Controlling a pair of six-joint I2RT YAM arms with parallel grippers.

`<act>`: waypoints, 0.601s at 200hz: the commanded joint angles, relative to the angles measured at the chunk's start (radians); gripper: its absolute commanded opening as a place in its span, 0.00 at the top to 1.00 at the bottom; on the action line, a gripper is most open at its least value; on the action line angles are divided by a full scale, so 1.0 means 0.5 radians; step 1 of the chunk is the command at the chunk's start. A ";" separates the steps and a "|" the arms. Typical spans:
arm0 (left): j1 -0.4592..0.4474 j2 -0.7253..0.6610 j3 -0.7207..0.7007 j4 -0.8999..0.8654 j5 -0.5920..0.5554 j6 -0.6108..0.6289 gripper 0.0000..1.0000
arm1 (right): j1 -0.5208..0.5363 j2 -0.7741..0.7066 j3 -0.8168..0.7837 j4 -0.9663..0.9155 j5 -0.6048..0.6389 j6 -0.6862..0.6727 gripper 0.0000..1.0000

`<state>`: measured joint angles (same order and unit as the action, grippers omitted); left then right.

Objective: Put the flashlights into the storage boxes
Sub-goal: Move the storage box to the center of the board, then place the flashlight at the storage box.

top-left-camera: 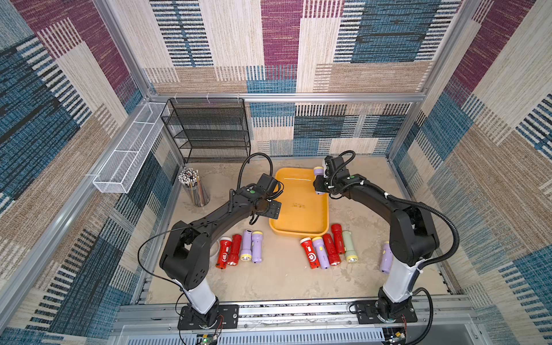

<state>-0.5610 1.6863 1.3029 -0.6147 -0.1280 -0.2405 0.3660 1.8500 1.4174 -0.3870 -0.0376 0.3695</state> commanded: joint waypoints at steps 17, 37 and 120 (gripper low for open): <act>0.002 -0.145 -0.077 0.056 -0.090 -0.047 0.13 | 0.034 0.081 0.113 0.029 -0.020 0.004 0.63; 0.003 -0.223 -0.137 0.080 -0.120 -0.047 0.11 | 0.053 0.148 0.198 0.002 -0.023 0.004 0.63; 0.005 -0.376 -0.351 0.169 -0.116 -0.101 0.10 | 0.140 0.409 0.525 -0.084 -0.052 0.011 0.63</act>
<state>-0.5602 1.5223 1.1572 -0.5606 -0.1799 -0.2432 0.4206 2.0197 1.6409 -0.4324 -0.0490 0.3660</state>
